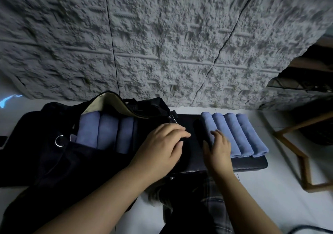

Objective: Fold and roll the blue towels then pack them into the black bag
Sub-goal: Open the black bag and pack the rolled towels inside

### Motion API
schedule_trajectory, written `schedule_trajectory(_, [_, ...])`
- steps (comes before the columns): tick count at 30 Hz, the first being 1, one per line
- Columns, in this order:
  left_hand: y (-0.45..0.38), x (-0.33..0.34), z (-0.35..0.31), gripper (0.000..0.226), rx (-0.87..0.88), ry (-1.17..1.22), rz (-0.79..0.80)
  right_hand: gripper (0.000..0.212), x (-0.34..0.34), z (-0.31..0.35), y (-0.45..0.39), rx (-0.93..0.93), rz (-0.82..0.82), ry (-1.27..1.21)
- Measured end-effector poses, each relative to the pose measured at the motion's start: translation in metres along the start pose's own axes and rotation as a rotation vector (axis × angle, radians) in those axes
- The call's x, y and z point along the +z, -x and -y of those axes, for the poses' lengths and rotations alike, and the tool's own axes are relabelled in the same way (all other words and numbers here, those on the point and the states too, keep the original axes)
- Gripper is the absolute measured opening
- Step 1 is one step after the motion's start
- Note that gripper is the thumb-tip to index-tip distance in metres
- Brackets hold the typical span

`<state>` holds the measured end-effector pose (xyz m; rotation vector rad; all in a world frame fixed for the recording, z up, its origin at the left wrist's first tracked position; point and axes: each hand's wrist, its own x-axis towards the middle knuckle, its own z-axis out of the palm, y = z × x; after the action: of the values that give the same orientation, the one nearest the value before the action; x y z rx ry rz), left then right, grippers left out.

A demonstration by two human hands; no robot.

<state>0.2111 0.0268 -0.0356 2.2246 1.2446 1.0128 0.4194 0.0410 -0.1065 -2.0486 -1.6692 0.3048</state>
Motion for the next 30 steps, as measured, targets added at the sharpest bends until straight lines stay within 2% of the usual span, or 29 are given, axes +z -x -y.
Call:
schedule_trajectory(5, [-0.001,-0.001,0.005,0.029,-0.027,0.042,-0.009,0.038,0.001,-0.038,-0.037,0.259,0.081,0.161])
schedule_trajectory(8, [-0.002,-0.002,0.011,0.030,-0.068,0.070,-0.029,0.045,0.000,-0.050,-0.053,0.352,0.237,0.253])
schedule_trajectory(12, [-0.003,-0.003,0.016,0.029,-0.081,0.091,-0.032,0.050,-0.003,-0.052,-0.065,0.378,0.366,0.331])
schedule_trajectory(18, [-0.001,0.001,0.019,0.027,-0.074,0.119,-0.034,0.054,-0.001,-0.044,-0.076,0.388,0.382,0.476])
schedule_trajectory(24, [-0.005,0.004,0.020,0.028,-0.067,0.114,-0.037,0.058,0.002,-0.045,-0.085,0.444,0.437,0.302])
schedule_trajectory(30, [-0.007,0.006,0.021,0.028,-0.075,0.107,-0.044,0.062,0.006,-0.037,-0.088,0.371,0.500,0.376])
